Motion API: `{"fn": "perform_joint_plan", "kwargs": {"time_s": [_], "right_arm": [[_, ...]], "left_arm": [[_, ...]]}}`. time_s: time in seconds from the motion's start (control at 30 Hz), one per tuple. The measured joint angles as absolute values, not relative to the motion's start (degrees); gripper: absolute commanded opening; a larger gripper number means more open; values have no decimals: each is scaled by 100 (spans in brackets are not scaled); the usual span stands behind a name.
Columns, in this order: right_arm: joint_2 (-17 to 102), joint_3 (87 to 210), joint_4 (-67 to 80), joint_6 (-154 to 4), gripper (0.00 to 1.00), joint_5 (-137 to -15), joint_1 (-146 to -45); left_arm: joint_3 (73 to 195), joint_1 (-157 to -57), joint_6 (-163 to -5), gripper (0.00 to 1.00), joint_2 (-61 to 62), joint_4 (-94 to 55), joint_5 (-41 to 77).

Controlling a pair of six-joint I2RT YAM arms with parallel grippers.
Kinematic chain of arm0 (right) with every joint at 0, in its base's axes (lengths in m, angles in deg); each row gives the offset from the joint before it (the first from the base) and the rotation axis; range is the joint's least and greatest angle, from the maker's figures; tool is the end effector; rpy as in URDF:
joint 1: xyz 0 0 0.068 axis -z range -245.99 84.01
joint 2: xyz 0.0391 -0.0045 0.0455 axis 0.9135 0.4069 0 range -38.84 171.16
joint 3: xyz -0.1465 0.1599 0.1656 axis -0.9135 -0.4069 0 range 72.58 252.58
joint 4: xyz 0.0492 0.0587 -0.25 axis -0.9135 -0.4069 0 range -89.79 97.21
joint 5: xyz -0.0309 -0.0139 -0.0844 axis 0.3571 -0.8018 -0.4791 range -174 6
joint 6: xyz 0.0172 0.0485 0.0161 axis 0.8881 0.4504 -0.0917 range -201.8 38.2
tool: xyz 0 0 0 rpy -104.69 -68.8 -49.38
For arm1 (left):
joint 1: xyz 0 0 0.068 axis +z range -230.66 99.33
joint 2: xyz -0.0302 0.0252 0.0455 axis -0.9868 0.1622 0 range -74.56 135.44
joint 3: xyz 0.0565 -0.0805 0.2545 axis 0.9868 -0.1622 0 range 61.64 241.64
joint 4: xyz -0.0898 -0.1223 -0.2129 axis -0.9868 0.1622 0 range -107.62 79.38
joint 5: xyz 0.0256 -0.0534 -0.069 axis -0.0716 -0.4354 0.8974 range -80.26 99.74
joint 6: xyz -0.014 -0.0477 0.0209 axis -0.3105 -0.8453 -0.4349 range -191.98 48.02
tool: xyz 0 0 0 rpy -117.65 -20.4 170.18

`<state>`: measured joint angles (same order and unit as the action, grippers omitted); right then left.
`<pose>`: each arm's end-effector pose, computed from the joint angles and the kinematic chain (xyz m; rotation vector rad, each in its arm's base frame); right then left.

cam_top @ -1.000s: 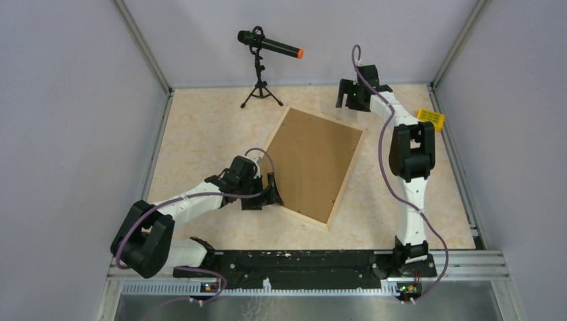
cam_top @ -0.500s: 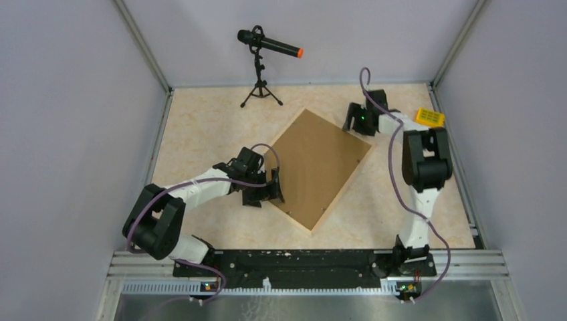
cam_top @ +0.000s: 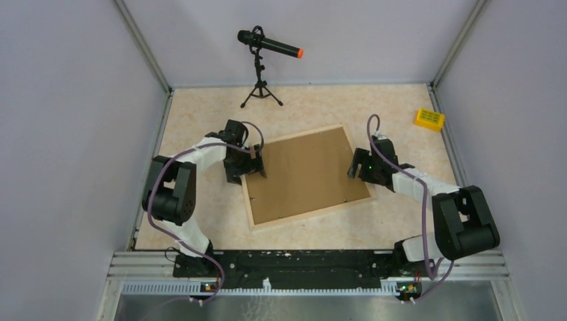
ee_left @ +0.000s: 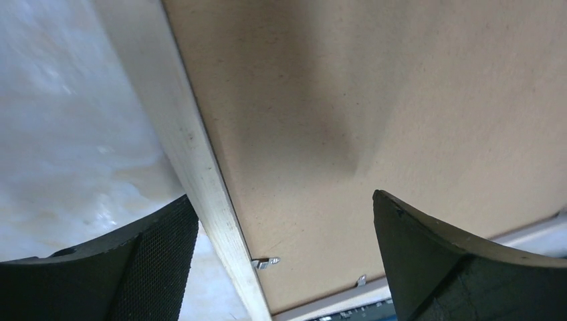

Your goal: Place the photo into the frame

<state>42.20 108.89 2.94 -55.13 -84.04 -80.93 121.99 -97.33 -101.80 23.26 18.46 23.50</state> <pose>0.2582 0.0689 0.1618 0.2511 2.4400 0.3252 0.3018 -0.0992 0.1696 -0.2851 2.9189 -0.4921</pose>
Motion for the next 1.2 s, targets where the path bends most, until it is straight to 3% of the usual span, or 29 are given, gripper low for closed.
{"fn": "perform_joint_plan", "kwargs": {"time_s": [0.17, 0.37, 0.57, 0.73, 0.9, 1.2], "right_arm": [[3824, 10856, -366, -5322, 90, -8323, -8283], [4086, 11707, -910, -5742, 90, -8369, -8285], [4834, 12686, -873, -6142, 90, -8395, -8200], [5323, 12979, -980, -6387, 83, -8598, -8146], [5870, 13200, -991, -6579, 66, -8635, -8143], [6622, 13866, -937, -6603, 63, -8852, -8119]], "left_arm": [[12936, -9676, -9815, 99, 2796, 1968, 1979], [13592, -9753, -9346, 99, 2824, 2294, 1765], [13434, -9753, -8856, 99, 2339, 2462, 1605], [13008, -9753, -8766, 98, 2186, 2316, 1730], [12842, -9753, -8703, 97, 2212, 2255, 1861], [12654, -9753, -8705, 96, 2212, 1946, 2206]]}}
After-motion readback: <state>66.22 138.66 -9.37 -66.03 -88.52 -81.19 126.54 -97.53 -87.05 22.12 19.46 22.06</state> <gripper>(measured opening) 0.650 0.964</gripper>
